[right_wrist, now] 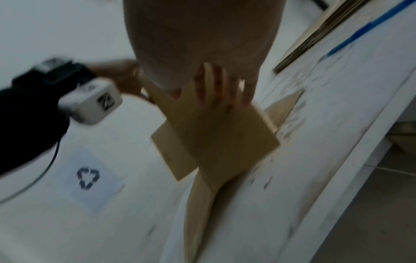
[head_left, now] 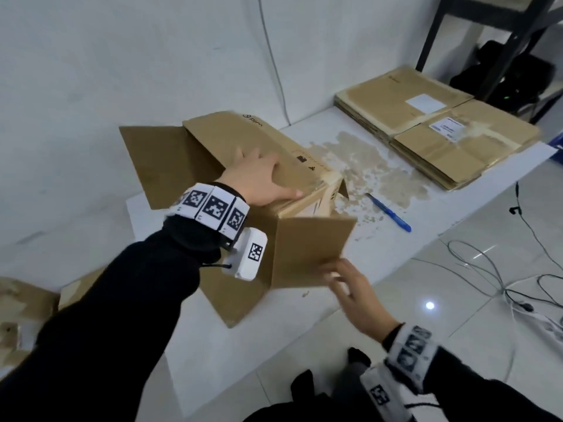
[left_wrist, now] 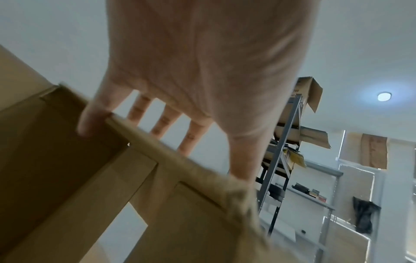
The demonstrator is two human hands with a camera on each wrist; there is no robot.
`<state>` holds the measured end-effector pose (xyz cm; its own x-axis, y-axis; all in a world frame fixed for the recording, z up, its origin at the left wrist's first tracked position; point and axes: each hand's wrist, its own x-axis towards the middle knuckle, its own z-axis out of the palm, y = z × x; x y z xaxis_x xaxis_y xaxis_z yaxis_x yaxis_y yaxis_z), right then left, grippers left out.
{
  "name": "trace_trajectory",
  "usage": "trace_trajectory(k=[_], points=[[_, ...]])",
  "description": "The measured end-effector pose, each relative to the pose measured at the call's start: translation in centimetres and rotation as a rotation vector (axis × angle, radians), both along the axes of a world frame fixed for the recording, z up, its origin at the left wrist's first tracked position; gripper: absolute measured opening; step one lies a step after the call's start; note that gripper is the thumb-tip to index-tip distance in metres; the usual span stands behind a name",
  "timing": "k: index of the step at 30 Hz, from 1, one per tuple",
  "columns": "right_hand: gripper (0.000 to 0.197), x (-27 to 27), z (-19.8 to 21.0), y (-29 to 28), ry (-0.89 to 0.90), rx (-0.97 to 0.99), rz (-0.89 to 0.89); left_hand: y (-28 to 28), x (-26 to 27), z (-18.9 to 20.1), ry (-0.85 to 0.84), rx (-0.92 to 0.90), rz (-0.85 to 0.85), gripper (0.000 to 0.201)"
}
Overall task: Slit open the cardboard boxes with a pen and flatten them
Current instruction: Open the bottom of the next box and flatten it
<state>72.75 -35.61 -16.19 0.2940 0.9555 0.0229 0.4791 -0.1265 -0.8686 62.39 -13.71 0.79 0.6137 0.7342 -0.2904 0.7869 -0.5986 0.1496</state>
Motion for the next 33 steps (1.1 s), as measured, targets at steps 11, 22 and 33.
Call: trace_trajectory(k=[11, 22, 33], points=[[0.083, 8.7, 3.2, 6.6, 0.503, -0.219, 0.117, -2.2, -3.9, 0.8, 0.135, 0.04, 0.044, 0.079], [0.055, 9.1, 12.2, 19.1, 0.098, 0.082, 0.542, -7.6, -0.4, 3.1, 0.224, 0.651, -0.038, 0.085], [0.014, 16.0, 7.7, 20.6, 0.073, 0.104, 0.64, -9.8, 8.2, 2.0, 0.171, 0.52, 0.5, 0.034]])
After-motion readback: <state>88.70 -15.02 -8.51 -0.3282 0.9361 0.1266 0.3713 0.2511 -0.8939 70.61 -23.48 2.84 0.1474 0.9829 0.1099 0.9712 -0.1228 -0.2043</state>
